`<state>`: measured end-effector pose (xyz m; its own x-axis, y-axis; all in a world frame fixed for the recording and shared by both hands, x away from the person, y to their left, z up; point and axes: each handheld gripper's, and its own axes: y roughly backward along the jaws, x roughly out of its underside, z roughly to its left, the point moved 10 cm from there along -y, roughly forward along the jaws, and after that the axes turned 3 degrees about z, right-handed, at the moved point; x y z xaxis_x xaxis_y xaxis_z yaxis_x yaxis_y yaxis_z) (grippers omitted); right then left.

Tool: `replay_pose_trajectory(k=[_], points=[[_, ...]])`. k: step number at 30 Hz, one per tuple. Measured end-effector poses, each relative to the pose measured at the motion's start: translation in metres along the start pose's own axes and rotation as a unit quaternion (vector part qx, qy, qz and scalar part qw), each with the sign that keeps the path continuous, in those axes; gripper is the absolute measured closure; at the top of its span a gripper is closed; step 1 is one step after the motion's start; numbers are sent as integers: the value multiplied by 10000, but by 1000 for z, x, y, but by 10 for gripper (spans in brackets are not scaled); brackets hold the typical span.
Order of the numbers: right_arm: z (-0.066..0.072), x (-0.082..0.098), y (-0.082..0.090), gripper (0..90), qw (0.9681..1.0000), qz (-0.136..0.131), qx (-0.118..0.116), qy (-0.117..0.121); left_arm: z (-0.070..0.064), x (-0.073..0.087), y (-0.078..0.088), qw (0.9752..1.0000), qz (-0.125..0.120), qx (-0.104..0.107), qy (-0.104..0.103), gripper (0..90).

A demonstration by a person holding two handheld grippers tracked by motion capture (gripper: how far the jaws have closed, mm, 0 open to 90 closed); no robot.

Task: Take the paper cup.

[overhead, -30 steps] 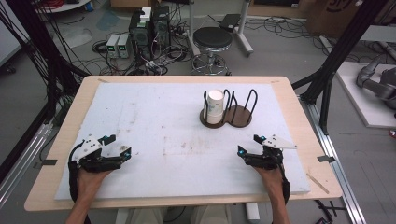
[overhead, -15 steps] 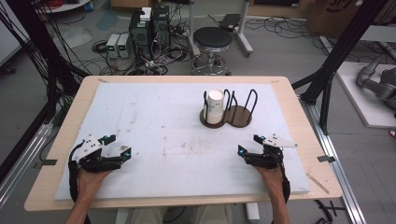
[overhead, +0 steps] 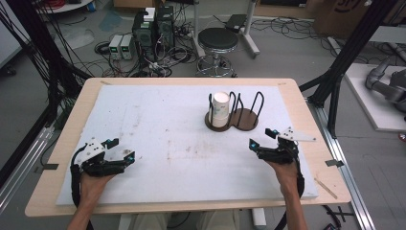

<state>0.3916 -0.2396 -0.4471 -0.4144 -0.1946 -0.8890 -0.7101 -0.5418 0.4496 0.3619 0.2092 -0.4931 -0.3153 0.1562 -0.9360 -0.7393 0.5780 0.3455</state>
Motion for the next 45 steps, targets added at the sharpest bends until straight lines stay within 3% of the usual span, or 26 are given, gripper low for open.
replay_pose_trajectory(k=[2,3,4,8,9,20,25,27,28,36,37,39,41,43,44,45], points=[[-1,-6,2,166,10000,-4,7,39,0,0,0,10000,-12,-2,-3,148],[-2,-19,4,166,9999,-33,-34,105,0,0,0,10000,-9,0,-7,148],[-2,-19,4,166,9999,-33,-34,105,0,0,0,10000,-16,5,2,148],[-7,-49,10,166,9998,-73,-137,157,0,0,0,10000,-6,12,19,148],[-7,-49,10,166,9998,-73,-137,157,0,0,0,10000,-6,16,10,148],[-26,-115,11,166,9990,-132,-137,399,0,0,0,10000,16,8,15,148],[-29,-127,4,167,9988,-67,-227,432,0,0,0,10000,19,10,12,148],[-28,-132,-4,182,9978,62,-454,489,0,0,0,10000,12,7,9,148],[-28,-132,-4,182,9978,62,-454,489,0,0,0,10000,11,8,3,148],[-30,-151,-24,181,9920,442,-845,830,0,0,0,10000,13,24,5,148],[-30,-154,-31,181,9893,604,-970,907,0,0,0,10000,15,27,-1,148],[-29,-156,-35,181,9877,688,-996,986,0,0,0,10000,12,28,11,148],[-25,-160,-47,181,9828,843,-1196,1122,0,0,0,10000,8,33,13,148],[-22,-159,-55,181,9785,1053,-1257,1253,0,0,0,10000,-1,39,-1,148],[-22,-159,-55,181,9785,1053,-1257,1253,0,0,0,10000,7,35,-3,148],[-21,-160,-59,181,9760,1118,-1312,1327,0,0,0,10000,12,30,-2,148]])
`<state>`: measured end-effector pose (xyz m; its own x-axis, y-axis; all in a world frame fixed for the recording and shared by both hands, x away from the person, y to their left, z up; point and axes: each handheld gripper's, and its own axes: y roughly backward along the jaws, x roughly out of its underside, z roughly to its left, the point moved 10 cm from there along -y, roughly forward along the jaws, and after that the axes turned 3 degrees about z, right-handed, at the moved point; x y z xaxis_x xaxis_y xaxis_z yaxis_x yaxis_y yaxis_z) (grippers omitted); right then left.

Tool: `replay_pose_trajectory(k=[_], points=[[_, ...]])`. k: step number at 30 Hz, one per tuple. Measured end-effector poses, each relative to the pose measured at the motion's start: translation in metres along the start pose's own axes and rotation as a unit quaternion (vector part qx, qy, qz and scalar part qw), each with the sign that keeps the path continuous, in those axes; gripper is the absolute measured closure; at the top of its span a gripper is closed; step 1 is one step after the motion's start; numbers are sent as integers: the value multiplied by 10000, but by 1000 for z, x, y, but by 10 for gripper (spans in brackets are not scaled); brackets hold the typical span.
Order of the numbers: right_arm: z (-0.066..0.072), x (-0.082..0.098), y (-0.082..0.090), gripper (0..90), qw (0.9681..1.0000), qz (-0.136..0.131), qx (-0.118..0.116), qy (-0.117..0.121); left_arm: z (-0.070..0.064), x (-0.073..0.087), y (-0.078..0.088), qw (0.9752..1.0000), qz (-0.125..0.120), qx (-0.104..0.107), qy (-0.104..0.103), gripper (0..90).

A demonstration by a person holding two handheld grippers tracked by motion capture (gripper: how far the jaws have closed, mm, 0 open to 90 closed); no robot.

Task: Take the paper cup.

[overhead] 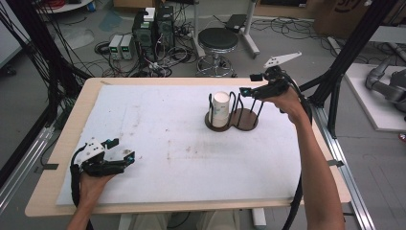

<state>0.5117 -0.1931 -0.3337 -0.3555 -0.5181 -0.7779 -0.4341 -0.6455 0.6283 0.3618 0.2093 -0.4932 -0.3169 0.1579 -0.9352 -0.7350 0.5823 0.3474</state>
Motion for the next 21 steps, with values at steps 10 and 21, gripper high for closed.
replay_pose_trajectory(k=[10,21], points=[[-2,-12,-26,181,9978,462,-344,320,0,0,0,10000,-13,17,38,148],[-1,-11,-49,181,9953,576,-564,543,1,0,0,10000,30,16,46,148]])
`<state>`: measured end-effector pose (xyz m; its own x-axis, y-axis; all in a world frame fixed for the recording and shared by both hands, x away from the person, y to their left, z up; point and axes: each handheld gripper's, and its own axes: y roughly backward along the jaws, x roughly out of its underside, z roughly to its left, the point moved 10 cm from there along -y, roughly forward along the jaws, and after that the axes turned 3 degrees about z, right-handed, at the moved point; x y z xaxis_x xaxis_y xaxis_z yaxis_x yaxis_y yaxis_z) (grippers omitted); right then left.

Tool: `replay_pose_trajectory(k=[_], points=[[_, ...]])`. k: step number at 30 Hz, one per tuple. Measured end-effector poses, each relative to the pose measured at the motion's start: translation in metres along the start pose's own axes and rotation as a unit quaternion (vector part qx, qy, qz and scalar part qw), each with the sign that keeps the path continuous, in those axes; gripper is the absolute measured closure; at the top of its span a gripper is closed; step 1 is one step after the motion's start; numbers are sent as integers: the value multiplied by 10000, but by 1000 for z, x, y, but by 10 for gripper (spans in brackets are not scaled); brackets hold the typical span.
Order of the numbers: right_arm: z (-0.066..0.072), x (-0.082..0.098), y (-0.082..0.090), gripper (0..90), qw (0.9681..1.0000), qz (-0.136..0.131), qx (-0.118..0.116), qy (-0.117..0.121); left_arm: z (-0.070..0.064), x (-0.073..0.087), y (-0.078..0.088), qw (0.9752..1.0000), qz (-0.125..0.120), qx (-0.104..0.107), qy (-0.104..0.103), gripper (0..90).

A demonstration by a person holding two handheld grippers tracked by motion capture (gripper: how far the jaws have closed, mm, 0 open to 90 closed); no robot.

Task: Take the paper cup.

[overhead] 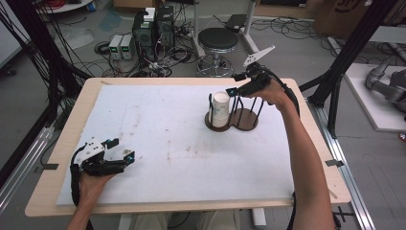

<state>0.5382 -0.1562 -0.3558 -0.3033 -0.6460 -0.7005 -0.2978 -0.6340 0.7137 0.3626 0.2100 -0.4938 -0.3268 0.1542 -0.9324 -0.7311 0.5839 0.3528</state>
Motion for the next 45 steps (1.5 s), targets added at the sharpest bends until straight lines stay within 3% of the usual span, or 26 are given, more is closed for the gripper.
replay_pose_trajectory(k=[5,8,9,15,17,23,31,43,45], points=[[4,-6,-8,181,9986,454,-25,283,0,0,0,10000,-14,-6,12,148],[5,-9,-11,181,9978,554,-62,349,0,0,0,10000,-20,-5,10,148],[6,-9,-14,181,9964,739,-50,421,0,0,0,10000,-20,-3,7,148],[8,-11,-22,181,9943,916,-124,537,-1,0,0,10000,-23,-2,7,148],[9,-6,-29,181,9915,1112,-134,663,-1,0,0,10000,-24,0,6,148],[14,5,-39,182,9856,1524,-166,720,-1,0,0,10000,-13,-6,-18,148],[14,11,-50,182,9809,1774,-128,785,-1,0,0,10000,-3,2,-18,148],[13,16,-55,184,9778,1940,-125,778,-1,0,0,10000,-1,1,-24,148],[13,17,-56,241,9771,1973,-135,786,-1,0,0,10000,-11,1,-20,148]])
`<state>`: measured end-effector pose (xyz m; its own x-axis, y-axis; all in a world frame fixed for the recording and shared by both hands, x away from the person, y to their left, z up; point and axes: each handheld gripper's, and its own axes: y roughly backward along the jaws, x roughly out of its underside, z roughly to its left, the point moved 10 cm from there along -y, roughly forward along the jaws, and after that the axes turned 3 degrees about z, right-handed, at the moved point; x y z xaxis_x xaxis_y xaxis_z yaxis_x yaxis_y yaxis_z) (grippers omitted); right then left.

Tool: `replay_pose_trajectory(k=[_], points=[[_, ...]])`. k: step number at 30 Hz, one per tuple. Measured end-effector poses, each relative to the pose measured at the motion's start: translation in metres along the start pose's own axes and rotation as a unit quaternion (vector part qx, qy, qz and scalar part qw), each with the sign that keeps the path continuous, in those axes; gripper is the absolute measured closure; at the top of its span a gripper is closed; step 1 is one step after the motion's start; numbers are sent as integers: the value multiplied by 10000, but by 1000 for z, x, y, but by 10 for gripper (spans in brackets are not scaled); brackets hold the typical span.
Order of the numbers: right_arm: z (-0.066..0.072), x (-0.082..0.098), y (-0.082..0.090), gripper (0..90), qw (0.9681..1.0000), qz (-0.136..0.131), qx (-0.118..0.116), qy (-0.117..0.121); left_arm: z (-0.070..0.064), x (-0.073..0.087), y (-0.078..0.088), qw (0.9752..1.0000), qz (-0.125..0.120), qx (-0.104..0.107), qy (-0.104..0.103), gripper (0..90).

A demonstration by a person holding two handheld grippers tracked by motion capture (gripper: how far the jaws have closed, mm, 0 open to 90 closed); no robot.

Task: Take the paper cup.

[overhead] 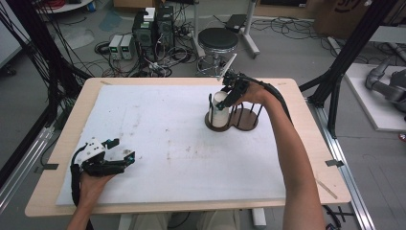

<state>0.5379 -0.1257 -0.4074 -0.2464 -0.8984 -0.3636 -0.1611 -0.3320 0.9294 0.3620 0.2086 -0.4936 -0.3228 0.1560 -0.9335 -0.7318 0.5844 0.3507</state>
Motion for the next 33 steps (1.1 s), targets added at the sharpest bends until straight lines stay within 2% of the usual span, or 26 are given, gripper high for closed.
replay_pose_trajectory(k=[7,9,21,33], points=[[-1,1,0,313,10000,41,-3,-39,0,0,0,10000,11,-2,-2,148],[0,0,0,329,10000,46,-35,19,0,0,0,10000,14,0,3,148],[1,0,1,343,10000,72,3,5,0,0,0,10000,26,-11,-27,148],[1,-1,8,355,10000,-9,32,-65,0,1,0,10000,36,-18,-35,148]])
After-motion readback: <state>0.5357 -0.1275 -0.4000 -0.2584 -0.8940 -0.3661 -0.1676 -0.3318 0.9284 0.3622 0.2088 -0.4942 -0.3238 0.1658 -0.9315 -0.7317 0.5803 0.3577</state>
